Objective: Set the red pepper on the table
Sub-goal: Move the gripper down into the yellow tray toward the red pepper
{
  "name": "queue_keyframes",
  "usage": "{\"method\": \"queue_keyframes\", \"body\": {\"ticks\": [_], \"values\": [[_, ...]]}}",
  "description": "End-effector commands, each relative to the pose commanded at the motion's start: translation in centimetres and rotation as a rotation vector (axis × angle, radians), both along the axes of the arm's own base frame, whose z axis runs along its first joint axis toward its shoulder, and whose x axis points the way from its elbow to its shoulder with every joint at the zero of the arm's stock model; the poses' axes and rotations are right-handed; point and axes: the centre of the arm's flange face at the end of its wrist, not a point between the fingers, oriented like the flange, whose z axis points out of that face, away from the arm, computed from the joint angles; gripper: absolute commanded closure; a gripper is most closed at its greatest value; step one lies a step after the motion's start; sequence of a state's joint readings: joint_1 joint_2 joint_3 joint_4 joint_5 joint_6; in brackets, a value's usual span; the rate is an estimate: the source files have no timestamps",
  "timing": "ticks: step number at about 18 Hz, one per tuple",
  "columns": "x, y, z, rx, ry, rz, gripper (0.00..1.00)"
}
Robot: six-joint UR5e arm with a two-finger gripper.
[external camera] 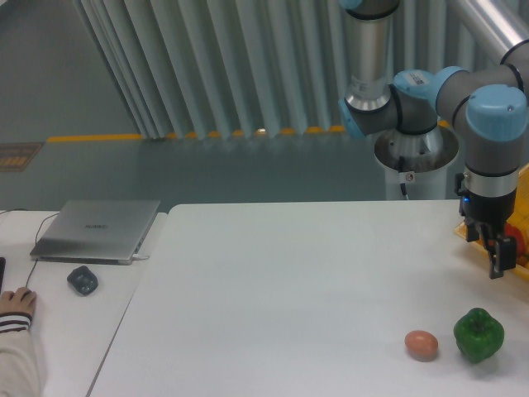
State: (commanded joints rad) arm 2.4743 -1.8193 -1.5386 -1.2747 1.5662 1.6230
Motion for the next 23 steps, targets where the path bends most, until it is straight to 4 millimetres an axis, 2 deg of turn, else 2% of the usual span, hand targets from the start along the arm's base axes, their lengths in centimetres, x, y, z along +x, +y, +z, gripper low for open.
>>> {"method": "queue_keyframes", "body": {"ticks": [12,19,23], "values": [[0.3,-0.9,-1.3,-0.034,-0.008,0.006,0.0],[1.0,-1.5,-4.2,-0.027,-0.02,0.01,0.0],[1.0,-1.9,-3.3,-0.028,0.004,-0.003,0.0]]}}
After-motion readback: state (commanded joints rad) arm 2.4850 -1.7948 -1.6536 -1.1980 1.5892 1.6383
